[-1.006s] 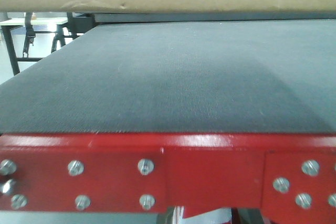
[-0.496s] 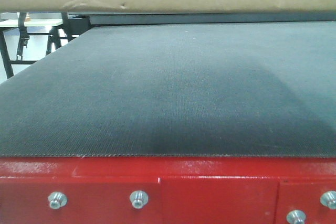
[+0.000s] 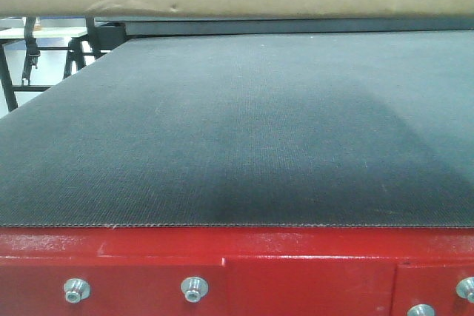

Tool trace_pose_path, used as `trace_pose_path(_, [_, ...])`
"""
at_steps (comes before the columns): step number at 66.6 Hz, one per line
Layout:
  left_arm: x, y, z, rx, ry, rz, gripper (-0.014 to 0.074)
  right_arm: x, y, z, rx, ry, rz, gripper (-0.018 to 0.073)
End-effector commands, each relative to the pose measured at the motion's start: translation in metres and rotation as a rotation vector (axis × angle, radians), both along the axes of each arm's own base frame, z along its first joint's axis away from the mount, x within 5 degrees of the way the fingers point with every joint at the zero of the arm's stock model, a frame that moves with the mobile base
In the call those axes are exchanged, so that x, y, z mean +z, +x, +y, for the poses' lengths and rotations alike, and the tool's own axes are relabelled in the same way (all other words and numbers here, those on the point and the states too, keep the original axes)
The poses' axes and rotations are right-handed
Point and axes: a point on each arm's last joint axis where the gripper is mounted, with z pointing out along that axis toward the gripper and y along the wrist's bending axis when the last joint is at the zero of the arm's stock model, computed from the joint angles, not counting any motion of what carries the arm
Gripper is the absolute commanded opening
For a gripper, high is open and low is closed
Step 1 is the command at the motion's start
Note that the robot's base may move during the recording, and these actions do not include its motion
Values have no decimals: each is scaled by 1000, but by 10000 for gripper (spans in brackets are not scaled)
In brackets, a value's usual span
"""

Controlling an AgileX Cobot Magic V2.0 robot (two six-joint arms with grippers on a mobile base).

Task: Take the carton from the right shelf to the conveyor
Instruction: 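Drive up to the red conveyor holding the carton above the belt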

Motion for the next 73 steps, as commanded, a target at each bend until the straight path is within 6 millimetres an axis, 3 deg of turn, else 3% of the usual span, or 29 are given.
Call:
trace_pose_path(1, [13, -8, -3, -25, -29, -110, -16, 10, -1, -3, -38, 6, -94, -71])
trace_pose_path(54, [13, -8, -4, -31, -35, -110, -16, 14, 1, -3, -47, 14, -137, -71])
trace_pose_path(65, [11, 1, -4, -28, -46, -141, -16, 12, 7, -4, -62, 21, -162, -71])
trace_pose_path(73, [0, 15, -6, -37, -83, -155, -16, -2, 19, -6, -80, 31, -159, -71])
